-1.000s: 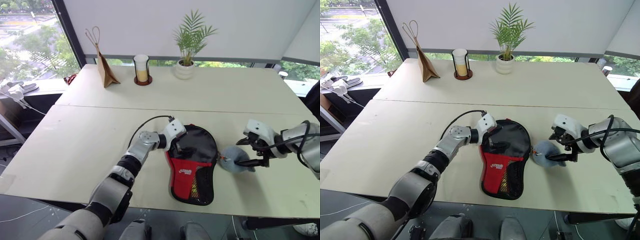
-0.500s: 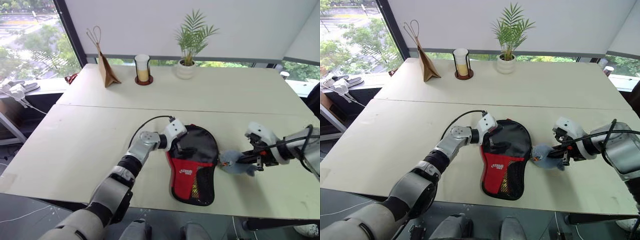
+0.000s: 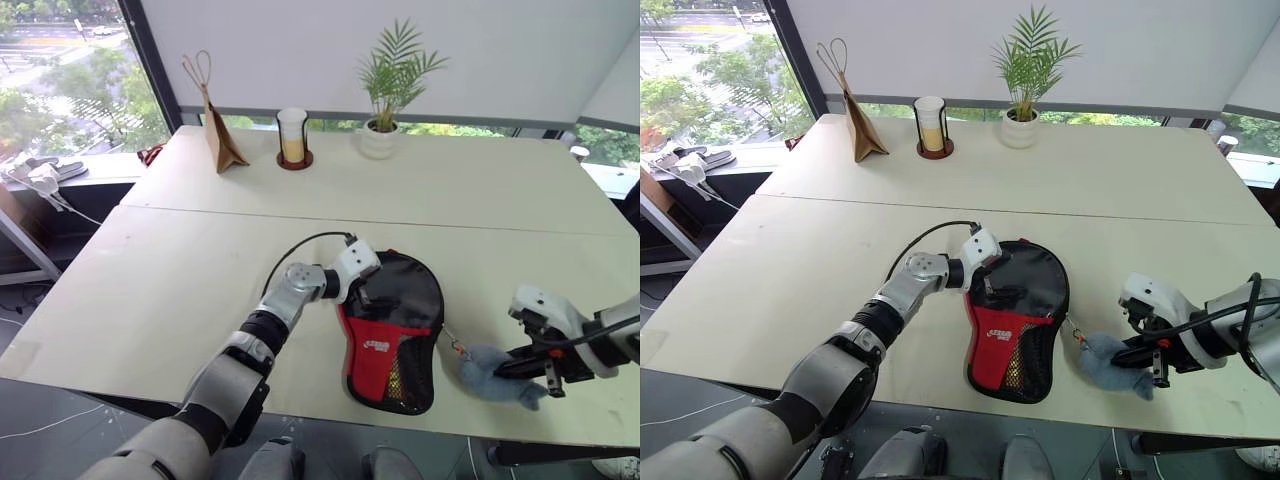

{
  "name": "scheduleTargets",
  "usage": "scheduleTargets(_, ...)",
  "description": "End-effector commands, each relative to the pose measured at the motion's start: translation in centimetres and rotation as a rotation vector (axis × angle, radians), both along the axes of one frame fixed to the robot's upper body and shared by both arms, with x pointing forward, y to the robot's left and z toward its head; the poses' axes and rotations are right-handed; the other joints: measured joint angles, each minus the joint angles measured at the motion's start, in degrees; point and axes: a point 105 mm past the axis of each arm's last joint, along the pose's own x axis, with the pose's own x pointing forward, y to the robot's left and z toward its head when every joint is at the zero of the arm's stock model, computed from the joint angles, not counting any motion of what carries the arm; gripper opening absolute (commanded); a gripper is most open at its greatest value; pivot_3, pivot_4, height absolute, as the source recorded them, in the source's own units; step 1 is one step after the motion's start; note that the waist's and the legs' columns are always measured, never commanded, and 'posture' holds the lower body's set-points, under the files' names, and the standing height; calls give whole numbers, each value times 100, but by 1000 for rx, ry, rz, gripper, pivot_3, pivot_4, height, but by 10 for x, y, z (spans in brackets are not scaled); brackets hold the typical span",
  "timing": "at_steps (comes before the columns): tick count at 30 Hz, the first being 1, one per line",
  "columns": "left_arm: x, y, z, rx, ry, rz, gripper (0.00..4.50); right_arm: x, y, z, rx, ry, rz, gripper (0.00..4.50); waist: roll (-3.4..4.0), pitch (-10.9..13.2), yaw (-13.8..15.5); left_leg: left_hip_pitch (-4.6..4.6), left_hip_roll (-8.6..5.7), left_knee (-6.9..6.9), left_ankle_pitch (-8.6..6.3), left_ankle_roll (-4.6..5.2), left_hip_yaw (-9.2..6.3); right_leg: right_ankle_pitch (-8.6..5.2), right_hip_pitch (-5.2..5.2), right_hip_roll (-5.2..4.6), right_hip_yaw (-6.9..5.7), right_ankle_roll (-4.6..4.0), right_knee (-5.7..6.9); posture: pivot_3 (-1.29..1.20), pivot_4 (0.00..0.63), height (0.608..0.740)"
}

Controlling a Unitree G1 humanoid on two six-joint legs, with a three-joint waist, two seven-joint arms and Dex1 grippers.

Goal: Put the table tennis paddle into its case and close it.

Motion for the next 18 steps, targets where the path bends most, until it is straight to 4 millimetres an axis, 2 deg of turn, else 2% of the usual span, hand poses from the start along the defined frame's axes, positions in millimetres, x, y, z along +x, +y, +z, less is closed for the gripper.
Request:
scheduleTargets(1,-9,33,-63,220,125,78,4500,-11,13,5,-2,-1,87,21,-1,0,1,0,0,-1,0,1,-1,0,-1,0,-2,0,-4,0,150,740)
scheduleTargets(10,-7,34,-63,220,126,94,4500,-33,23,-1,-38,22,175,21,-5,2,8,3,1,-1,-1,2,-4,0,2,0,-9,1,-16,0,150,740)
scheduleTargets(18,-7,33,-63,219,126,101,4500,-53,23,-3,-71,59,270,21,-9,4,11,4,1,-3,-4,6,-7,2,9,0,-14,4,-31,0,150,740)
